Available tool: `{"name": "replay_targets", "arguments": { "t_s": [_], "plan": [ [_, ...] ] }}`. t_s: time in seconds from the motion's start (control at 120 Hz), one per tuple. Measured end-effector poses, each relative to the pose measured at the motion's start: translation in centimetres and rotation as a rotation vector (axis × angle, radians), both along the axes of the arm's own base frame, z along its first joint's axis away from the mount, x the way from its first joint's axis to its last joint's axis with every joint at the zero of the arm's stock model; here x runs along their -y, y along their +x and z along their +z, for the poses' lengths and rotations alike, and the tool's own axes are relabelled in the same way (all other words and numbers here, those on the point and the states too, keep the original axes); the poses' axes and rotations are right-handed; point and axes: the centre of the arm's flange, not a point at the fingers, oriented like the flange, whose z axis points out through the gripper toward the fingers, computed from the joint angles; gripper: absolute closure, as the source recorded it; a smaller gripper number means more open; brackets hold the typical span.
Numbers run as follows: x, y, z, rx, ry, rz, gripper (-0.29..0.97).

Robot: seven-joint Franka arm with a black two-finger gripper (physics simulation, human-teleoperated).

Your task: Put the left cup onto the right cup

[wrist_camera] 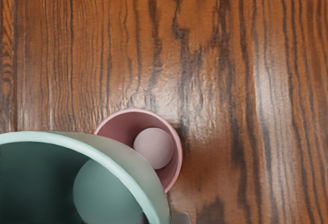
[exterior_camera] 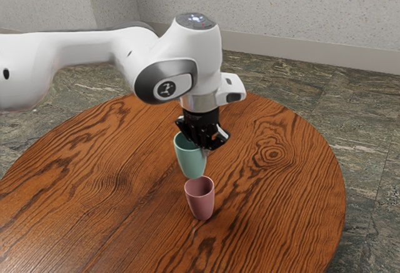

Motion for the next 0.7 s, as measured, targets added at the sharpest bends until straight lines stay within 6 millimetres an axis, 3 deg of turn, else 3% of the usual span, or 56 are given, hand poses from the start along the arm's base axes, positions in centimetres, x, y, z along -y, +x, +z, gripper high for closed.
{"name": "replay_targets", "arguments": {
  "t_s": [0.7],
  "plan": [
    [0.31, 0.09, -0.77, -0.013, -0.009, 0.034, 0.78]
  ]
}}
